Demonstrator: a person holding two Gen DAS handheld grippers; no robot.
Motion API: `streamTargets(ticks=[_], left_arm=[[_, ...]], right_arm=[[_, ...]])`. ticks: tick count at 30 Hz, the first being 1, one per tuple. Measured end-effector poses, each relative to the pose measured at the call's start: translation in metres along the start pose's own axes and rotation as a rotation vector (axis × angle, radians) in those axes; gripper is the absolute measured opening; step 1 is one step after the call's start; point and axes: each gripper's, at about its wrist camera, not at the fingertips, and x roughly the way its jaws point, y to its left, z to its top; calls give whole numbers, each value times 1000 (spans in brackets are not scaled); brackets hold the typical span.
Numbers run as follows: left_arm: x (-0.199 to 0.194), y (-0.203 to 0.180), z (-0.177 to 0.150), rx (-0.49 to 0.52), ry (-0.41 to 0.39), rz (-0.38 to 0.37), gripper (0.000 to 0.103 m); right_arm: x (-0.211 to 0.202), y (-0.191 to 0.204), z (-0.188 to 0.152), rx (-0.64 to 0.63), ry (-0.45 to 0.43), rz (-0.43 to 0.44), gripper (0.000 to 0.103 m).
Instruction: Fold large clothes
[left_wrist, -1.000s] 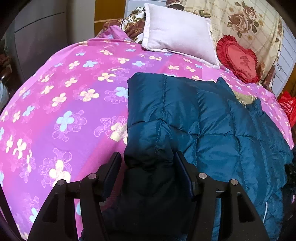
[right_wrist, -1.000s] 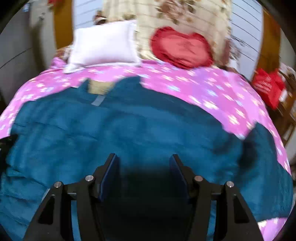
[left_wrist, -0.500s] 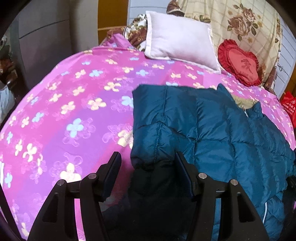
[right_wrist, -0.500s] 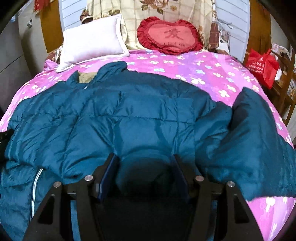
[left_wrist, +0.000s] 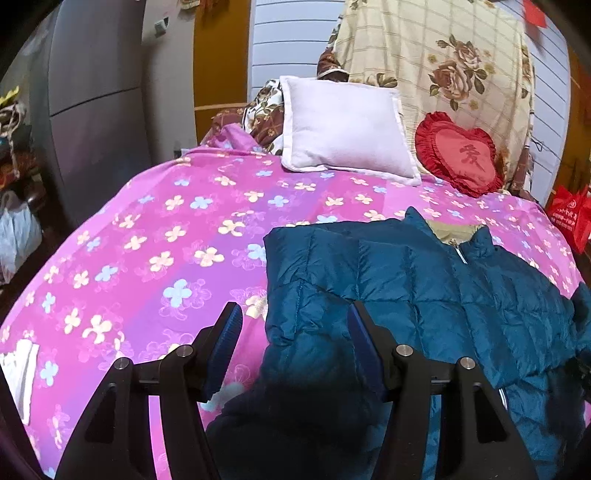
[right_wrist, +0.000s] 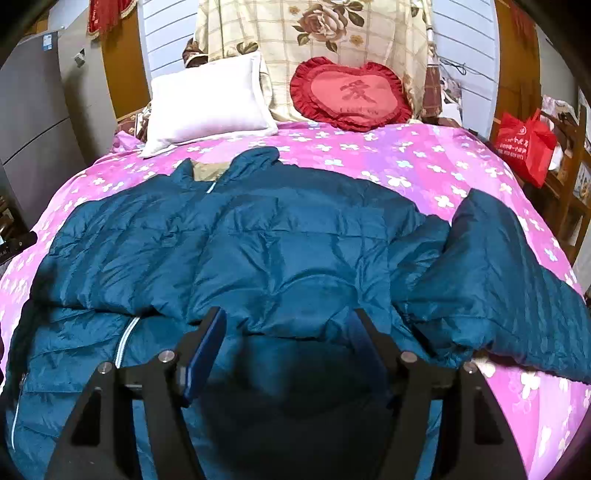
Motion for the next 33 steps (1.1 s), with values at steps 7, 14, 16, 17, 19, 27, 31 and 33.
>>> streamTargets(ticks=[7, 14, 16, 17, 19, 27, 31, 33], left_arm=[[-11, -5, -2, -1, -11, -18, 41], [-15, -14, -3, 3, -17, -33, 41], [-16, -18, -5, 9, -18, -37, 41], [-16, -20, -5, 13, -18, -39, 41], [-15, -25, -7, 23, -13, -55, 41], [-5, -44, -19, 55, 59, -123, 41], [-8, -48, -25, 39, 94, -158, 41], [-14, -49, -28, 28, 109, -177, 41]], right_arm=[[-9, 5, -1, -2, -5, -7, 76], [-15, -4, -3, 8, -4, -31, 77], [-17, -10, -4, 19, -7, -36, 78], [-18, -14, -4, 24, -8, -41, 78], [-19, -20, -6, 31, -7, -51, 79], [-22, -49, -17, 64, 4, -84, 80], [-23, -68, -24, 79, 11, -105, 81], [-26, -79, -27, 91, 11, -119, 81]])
